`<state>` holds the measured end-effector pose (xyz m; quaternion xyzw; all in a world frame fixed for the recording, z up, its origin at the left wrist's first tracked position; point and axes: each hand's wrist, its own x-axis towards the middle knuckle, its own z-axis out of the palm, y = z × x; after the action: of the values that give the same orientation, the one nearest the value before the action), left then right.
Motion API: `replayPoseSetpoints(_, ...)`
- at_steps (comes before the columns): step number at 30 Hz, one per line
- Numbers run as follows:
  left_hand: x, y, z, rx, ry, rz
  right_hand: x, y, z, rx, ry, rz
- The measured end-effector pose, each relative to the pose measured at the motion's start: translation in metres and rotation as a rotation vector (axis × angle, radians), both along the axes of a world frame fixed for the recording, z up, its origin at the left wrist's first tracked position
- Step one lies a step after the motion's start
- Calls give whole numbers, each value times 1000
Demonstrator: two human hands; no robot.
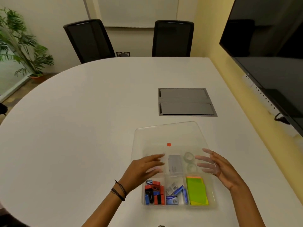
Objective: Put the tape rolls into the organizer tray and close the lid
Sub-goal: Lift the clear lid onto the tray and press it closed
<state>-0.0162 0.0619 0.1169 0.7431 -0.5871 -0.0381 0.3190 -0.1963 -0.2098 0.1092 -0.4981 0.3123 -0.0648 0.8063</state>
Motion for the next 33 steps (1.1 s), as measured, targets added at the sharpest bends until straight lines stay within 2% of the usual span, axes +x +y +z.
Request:
replayPoseSetpoints(5,23,-6,-50,-81,340,371,-24,-1,-32,-140,97,-110)
replayPoseSetpoints(9,26,-7,-91,123,681,619,-40,3,-56,-193,185,-128)
replayPoseSetpoints(11,23,-7,-103,195,858,669,-48,5,-65,-198,227,-135)
replayPoseSetpoints(13,21,-7,-111,220,945,661,-55,5,-73,-222,284,-145)
replayPoseSetpoints(24,27,-12,-121,218,945,706,-63,14,-108,-681,584,-116)
replayPoseSetpoints(28,33,-15,-124,192,936,748,-56,13,-113,-704,596,-80)
replayPoseSetpoints(33,42,-21,-124,200,933,752,-48,-1,-107,-673,708,120)
